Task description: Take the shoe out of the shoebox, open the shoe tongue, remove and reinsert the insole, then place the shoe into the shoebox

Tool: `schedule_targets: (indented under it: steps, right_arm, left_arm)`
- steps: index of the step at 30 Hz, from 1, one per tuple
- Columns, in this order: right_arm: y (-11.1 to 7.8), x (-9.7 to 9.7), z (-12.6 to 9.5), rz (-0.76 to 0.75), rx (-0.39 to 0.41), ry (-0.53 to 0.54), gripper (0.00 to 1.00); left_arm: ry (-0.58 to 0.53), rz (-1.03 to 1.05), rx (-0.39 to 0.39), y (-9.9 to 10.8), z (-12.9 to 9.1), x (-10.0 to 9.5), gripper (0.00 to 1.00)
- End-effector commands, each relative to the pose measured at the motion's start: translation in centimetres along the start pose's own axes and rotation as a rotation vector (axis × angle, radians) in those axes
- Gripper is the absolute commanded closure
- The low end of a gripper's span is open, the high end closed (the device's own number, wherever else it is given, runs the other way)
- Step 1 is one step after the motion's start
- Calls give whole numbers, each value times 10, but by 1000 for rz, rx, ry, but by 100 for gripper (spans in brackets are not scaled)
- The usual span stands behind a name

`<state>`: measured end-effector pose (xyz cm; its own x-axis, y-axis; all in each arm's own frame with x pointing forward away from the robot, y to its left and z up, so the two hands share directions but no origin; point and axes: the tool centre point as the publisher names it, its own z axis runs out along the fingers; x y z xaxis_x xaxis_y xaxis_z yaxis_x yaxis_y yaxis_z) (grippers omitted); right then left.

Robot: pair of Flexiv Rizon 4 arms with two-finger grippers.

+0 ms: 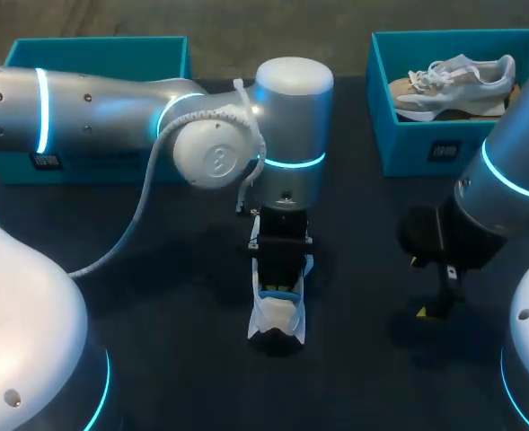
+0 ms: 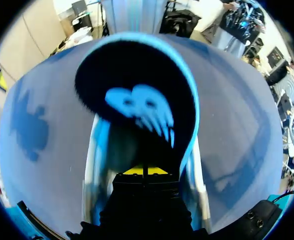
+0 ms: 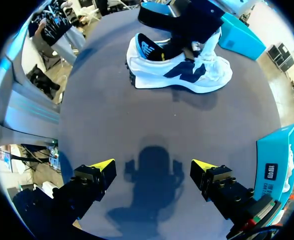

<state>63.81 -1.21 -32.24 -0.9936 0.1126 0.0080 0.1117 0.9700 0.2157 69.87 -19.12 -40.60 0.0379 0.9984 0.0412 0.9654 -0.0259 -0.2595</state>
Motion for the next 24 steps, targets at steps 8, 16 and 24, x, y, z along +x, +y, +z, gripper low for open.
schedule_targets:
  steps: [8, 16, 24]
  right_arm:
    - [-1, 2, 0, 0, -1, -3, 0]
    - [-1, 2, 0, 0, -1, -3, 0]
    - [-1, 2, 0, 0, -1, -3, 0]
  left_arm:
    - [-120, -32, -31, 3, -39, 14, 100]
    - [-64, 45, 120, -26, -40, 9, 100]
    - [-44, 50, 167, -34, -14, 0, 100]
